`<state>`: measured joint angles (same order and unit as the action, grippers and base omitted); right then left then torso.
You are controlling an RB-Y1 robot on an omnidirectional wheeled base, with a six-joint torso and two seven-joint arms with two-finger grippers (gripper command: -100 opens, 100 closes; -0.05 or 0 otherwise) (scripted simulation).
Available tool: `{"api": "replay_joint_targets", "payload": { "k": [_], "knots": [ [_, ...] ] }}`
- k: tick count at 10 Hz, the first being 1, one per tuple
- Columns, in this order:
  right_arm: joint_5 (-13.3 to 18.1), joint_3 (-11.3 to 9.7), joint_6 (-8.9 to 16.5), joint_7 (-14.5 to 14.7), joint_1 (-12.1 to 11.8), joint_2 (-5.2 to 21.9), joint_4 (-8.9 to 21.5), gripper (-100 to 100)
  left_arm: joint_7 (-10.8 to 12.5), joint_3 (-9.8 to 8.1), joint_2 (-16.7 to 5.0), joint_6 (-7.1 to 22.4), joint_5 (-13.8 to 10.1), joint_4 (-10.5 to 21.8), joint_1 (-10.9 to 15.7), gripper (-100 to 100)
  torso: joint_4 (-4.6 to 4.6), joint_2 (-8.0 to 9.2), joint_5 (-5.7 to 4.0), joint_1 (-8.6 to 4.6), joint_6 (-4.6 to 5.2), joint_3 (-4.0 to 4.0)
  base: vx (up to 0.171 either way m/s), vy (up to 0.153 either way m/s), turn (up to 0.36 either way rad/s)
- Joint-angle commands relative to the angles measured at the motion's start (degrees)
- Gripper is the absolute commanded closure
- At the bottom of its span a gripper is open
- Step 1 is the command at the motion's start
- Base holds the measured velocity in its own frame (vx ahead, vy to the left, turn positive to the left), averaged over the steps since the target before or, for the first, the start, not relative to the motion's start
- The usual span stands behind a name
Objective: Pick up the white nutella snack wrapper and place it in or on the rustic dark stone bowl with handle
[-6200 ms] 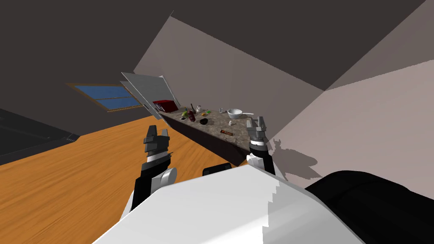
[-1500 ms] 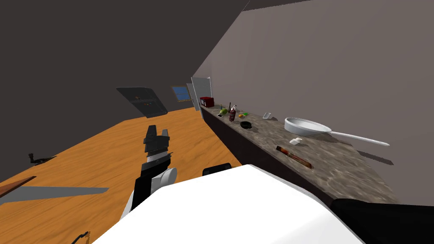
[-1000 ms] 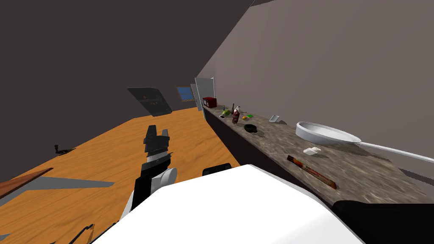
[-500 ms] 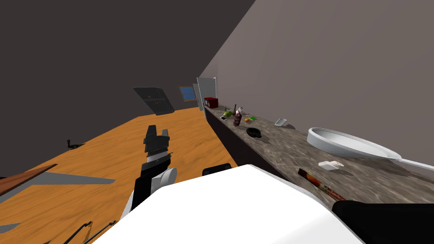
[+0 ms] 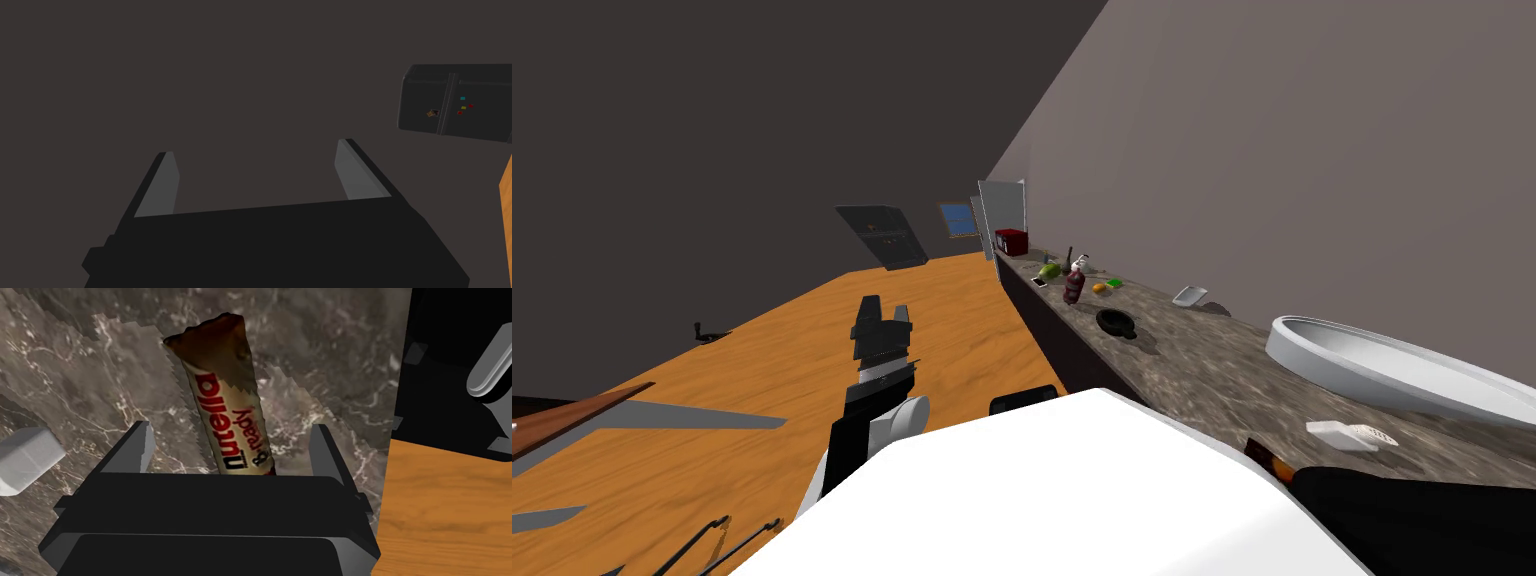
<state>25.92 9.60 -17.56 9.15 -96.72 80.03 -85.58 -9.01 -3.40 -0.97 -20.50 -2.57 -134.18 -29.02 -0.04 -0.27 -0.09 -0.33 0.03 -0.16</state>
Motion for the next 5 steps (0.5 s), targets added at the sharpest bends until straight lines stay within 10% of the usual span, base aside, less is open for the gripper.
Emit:
{"api": "replay_joint_targets", "payload": {
  "k": [1, 2, 3, 4, 5],
  "knots": [
    [-0.17, -0.42, 0.07, 0.18, 0.38, 0.96, -1.68, -100, 0.00, 0.00, 0.00, 0.00, 0.00, 0.00, 0.00, 0, 0.00, 0.00, 0.00, 0.00, 0.00, 0.00, 0.057, -0.083, 0.011],
    [-0.01, -0.41, -0.15, 0.35, 0.50, 0.32, -0.69, -100, 0.00, 0.00, 0.00, 0.00, 0.00, 0.00, 0.00, 0, 0.02, 0.09, 0.02, 0.06, 0.01, 0.05, 0.021, -0.034, 0.008],
    [-0.01, -0.44, -0.21, 0.42, 0.55, 0.36, -0.77, 0, 0.00, 0.01, 0.01, 0.00, 0.00, 0.00, 0.01, 0, 0.05, 0.23, 0.06, 0.24, 0.03, 0.13, 0.005, -0.007, 0.003],
    [0.43, -2.57, 0.72, 0.58, 2.48, -0.26, -0.61, -100, 0.00, 0.01, 0.01, 0.00, 0.00, 0.00, 0.01, 0, 0.07, 0.32, 0.09, 0.35, 0.04, 0.18, 0.015, -0.021, 0.015],
    [0.58, -3.29, 1.02, 0.64, 3.13, -0.46, -0.55, -100, 0.00, 0.01, 0.01, 0.00, 0.00, 0.00, 0.01, 0, 0.08, 0.33, 0.09, 0.34, 0.04, 0.20, 0.017, -0.032, 0.012]
  ]
}}
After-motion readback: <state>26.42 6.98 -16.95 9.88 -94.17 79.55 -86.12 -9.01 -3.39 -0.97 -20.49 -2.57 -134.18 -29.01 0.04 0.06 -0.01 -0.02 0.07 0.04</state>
